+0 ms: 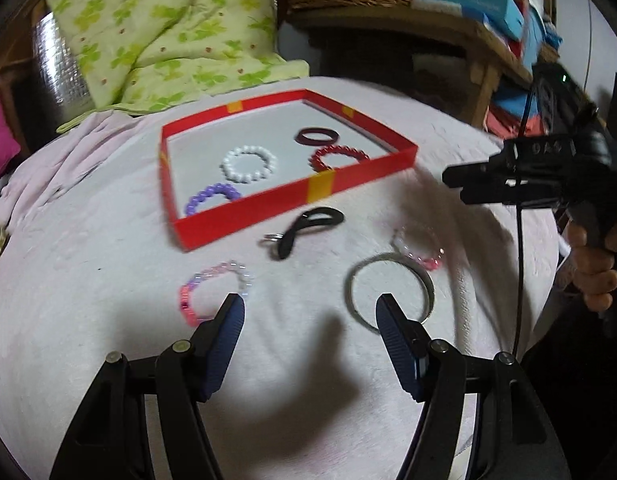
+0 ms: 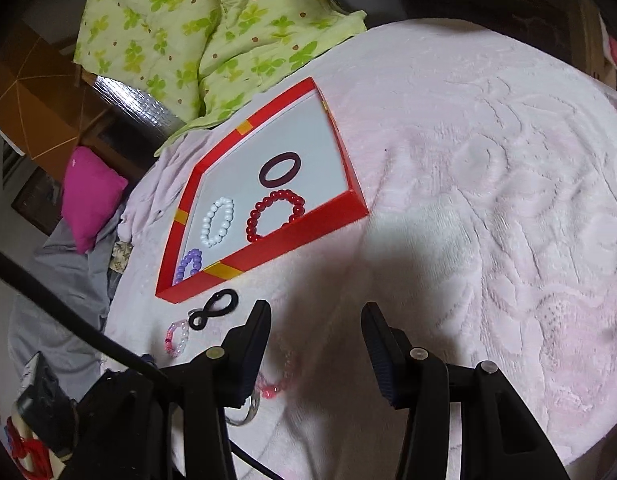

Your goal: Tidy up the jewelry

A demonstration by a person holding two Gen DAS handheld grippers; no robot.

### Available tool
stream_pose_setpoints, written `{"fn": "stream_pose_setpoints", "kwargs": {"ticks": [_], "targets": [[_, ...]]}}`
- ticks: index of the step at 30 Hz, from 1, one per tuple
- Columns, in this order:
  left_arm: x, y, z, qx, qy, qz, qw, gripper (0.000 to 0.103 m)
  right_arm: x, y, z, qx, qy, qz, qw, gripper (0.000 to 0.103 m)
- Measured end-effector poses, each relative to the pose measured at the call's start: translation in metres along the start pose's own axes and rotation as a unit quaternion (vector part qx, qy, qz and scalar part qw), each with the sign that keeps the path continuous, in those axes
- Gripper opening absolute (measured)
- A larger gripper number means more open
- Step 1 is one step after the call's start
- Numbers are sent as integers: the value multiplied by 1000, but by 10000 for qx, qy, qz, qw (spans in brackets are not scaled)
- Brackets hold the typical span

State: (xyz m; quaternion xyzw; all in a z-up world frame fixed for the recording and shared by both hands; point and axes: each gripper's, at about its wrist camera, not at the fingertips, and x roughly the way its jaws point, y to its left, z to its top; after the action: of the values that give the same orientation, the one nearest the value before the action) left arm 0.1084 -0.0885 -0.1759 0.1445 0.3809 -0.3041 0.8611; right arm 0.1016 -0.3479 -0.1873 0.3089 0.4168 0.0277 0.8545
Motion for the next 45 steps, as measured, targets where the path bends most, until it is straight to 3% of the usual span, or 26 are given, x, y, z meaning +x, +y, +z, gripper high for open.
{"fn": "stream_pose_setpoints", "kwargs": {"ticks": [5,8,12,14,17,21,25,31,40,45], "targets": [[10,-7,2,-17,116,10,9999,69,1,9,-7,-331,83,84,9994,51],[16,-8,0,-79,203,-15,9998,69,6,17,-13,-534,181,133,9983,37],[29,-8,-1,-293,441,-158,9985,69,16,27,-21,-788,328,85,9963,35],[30,-7,0,-363,428,-176,9983,69,22,33,-24,-929,390,9,9949,33],[32,-12,1,-290,408,-183,9986,57,34,39,-29,-1144,525,-277,9917,31],[30,-17,0,-151,360,-88,9992,56,37,42,-32,-1344,452,-553,9884,21],[26,-19,4,-167,313,-348,9988,65,37,39,-32,-1315,431,-594,9886,16],[9,-31,5,103,-80,-670,9977,80,37,38,-32,-1374,438,-579,9879,16],[36,-49,-1,474,314,-481,9972,80,28,35,-33,-1389,346,-495,9885,11],[39,-38,2,113,193,-444,9988,78,20,31,-30,-1295,224,-498,9901,11]]}}
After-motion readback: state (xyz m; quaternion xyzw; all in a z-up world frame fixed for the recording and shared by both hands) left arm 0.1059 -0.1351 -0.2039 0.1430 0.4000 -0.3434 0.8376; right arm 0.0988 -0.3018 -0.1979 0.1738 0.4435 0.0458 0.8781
